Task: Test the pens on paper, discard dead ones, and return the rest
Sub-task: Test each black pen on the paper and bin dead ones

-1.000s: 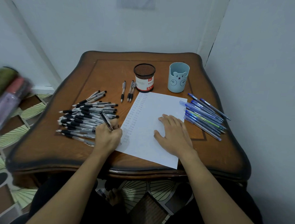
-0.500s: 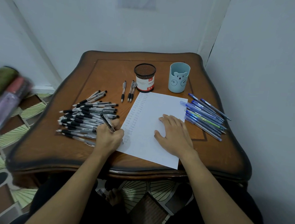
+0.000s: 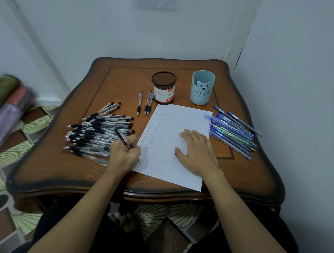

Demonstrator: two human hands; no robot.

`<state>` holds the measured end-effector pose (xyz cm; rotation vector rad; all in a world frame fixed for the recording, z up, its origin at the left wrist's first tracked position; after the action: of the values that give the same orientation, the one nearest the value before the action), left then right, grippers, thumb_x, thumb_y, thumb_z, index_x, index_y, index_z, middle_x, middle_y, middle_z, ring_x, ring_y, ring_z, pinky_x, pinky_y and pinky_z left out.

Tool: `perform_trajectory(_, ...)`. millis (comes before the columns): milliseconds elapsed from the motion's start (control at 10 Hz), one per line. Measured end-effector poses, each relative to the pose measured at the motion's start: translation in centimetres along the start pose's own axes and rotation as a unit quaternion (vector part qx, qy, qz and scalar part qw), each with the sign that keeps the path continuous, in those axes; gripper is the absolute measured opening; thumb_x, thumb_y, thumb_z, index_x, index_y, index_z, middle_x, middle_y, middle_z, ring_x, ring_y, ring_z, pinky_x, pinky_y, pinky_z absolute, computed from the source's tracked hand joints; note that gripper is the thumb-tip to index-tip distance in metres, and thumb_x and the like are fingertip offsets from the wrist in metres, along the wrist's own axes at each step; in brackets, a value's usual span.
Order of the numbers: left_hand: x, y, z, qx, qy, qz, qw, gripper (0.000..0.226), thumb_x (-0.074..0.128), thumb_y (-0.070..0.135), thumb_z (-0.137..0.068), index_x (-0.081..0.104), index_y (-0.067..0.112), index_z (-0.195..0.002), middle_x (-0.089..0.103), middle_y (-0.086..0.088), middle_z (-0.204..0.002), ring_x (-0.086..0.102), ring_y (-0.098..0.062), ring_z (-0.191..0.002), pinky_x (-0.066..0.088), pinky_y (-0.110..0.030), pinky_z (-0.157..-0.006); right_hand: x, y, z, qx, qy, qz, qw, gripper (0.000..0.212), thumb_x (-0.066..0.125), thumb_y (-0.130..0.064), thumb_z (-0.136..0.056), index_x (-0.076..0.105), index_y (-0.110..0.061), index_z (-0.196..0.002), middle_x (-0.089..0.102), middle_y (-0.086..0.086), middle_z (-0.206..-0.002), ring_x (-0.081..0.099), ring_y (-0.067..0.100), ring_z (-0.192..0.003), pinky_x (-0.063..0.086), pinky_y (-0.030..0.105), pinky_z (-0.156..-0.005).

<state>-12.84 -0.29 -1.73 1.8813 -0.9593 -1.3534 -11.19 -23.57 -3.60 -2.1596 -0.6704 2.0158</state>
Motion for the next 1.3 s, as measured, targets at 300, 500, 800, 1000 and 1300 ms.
perform_trajectory(300, 0.3, -0.3, 0.0, -0.01, -0.012, 0.022, 1.0, 0.02, 0.05, 0.003, -0.064, 0.032, -0.004, -0.056, 0.027, -0.001, -0.052, 0.025, -0.007, -0.051, 0.02, -0.025, -0.048, -0.1, 0.0, 0.1, 0.002, -0.001, -0.002, 1.0, 0.055, 0.043, -0.052, -0.099, 0.039, -0.026, -0.148, 0.031, -0.006, -0.16, 0.022, 0.014, -0.148, 0.008, 0.038, -0.122)
perform_trajectory(500, 0.3, -0.3, 0.0, -0.028, -0.018, 0.035, 0.999, 0.019, 0.048, 0.002, -0.065, 0.031, -0.005, -0.058, 0.026, 0.002, -0.053, 0.026, -0.007, -0.05, 0.022, -0.023, -0.046, -0.2, -0.2, 0.1, 0.0, 0.001, -0.001, 1.0, 0.055, 0.042, -0.052, -0.099, 0.039, -0.026, -0.148, 0.032, -0.006, -0.159, 0.022, 0.013, -0.148, 0.009, 0.037, -0.122)
perform_trajectory(800, -0.1, -1.1, -1.4, -0.151, -0.055, 0.147, 0.976, 0.018, 0.052, -0.002, -0.094, 0.059, 0.013, -0.086, 0.049, -0.01, -0.073, 0.044, -0.022, -0.06, 0.039, -0.036, -0.057, -0.2, -0.1, 0.1, 0.005, -0.006, -0.002, 1.0, 0.055, 0.042, -0.052, -0.1, 0.037, -0.027, -0.149, 0.03, -0.006, -0.16, 0.02, 0.014, -0.149, 0.008, 0.038, -0.122)
perform_trajectory(1000, 0.3, 0.3, -3.1, -0.175, -0.08, 0.02, 0.981, 0.036, 0.039, 0.053, -0.103, 0.057, 0.022, -0.105, 0.056, -0.001, -0.072, 0.052, -0.017, -0.062, 0.047, -0.034, -0.062, -0.1, -0.1, 0.0, 0.008, -0.009, -0.002, 1.0, 0.056, 0.041, -0.053, -0.1, 0.036, -0.028, -0.15, 0.028, -0.007, -0.161, 0.018, 0.013, -0.149, 0.006, 0.036, -0.122)
perform_trajectory(1300, -0.6, 0.7, -9.2, -0.159, -0.067, 0.032, 0.984, 0.034, 0.044, 0.039, -0.107, 0.069, 0.019, -0.116, 0.056, -0.001, -0.057, 0.057, -0.019, -0.051, 0.052, -0.034, -0.053, -0.1, 0.0, 0.0, 0.006, -0.006, -0.007, 1.0, 0.055, 0.042, -0.052, -0.099, 0.037, -0.028, -0.149, 0.03, -0.007, -0.16, 0.02, 0.013, -0.149, 0.007, 0.037, -0.122)
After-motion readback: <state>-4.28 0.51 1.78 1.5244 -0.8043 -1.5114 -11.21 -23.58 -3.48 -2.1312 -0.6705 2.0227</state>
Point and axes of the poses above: each hand's wrist, its own z-axis away from the middle knuckle, its own x-axis out of the palm, y = z × x, the point moved 5 cm from there along -z, towards the middle knuckle
